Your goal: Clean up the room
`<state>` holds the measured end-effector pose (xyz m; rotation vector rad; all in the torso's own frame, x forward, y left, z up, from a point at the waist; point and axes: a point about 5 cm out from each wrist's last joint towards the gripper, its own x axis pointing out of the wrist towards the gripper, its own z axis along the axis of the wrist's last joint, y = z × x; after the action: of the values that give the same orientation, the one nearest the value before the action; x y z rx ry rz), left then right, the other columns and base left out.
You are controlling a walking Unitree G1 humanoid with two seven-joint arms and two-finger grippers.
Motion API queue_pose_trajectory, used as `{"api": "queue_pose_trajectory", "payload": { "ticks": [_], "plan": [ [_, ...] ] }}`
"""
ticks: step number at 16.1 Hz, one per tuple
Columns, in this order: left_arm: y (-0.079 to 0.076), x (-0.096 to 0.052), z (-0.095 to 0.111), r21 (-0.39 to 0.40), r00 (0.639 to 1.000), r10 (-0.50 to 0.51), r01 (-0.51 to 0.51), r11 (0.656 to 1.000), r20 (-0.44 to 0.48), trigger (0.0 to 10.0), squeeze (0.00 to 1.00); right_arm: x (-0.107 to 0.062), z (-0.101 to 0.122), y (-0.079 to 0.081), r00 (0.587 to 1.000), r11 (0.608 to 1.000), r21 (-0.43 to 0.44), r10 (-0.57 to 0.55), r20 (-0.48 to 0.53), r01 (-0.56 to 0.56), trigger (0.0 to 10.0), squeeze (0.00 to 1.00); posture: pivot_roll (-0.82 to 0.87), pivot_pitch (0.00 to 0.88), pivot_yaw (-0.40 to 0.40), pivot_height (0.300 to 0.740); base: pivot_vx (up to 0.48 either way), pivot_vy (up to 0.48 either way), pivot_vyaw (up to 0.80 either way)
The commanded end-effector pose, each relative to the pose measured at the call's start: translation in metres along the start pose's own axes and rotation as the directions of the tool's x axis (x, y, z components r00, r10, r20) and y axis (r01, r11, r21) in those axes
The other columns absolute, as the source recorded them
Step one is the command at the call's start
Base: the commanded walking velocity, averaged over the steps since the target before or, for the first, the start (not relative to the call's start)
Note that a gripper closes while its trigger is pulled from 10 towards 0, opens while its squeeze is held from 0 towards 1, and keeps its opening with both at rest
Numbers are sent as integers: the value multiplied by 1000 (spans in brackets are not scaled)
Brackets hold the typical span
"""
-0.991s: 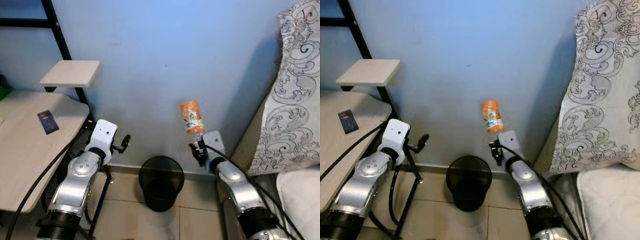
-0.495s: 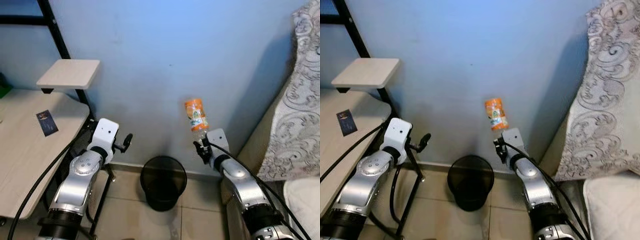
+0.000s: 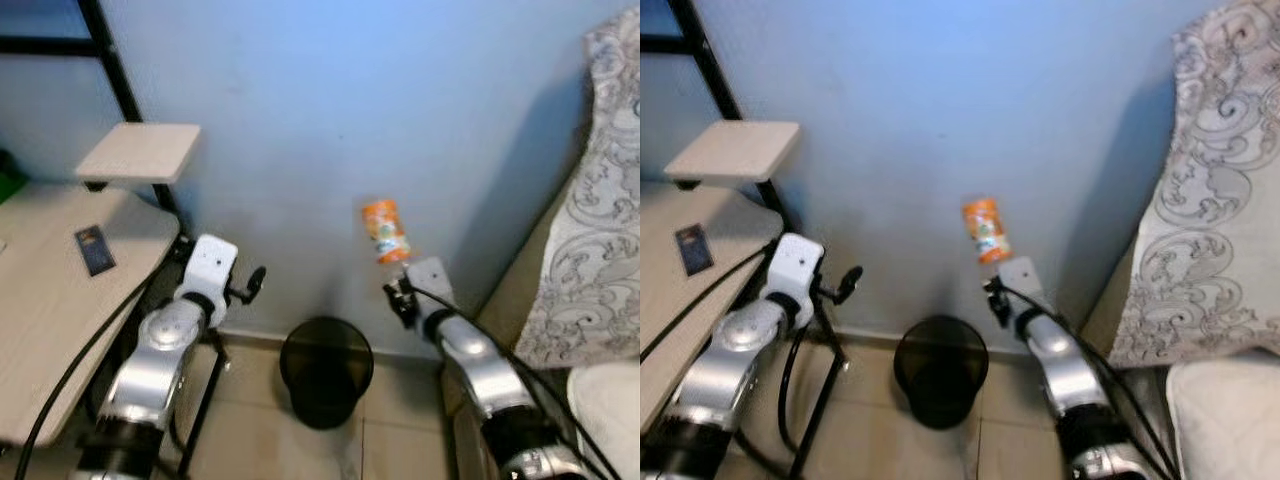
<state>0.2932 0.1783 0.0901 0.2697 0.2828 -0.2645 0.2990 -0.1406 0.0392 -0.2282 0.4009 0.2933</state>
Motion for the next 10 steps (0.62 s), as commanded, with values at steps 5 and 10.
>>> {"api": "queue_pose_trajectory", "payload": {
  "ticks": [5,10],
  "plan": [
    [-2,1,0,17,1000,-27,27,999,-6,10000,0,0,0,-7,999,995,-86,51,-9,-52,10000,0,56,0,29,740,336,0,0],
    [-20,3,-8,170,971,-231,239,956,-62,10000,0,-3,-1,-11,980,967,-156,198,-35,-201,10000,0,54,0,31,740,335,0,0]
  ]
}}
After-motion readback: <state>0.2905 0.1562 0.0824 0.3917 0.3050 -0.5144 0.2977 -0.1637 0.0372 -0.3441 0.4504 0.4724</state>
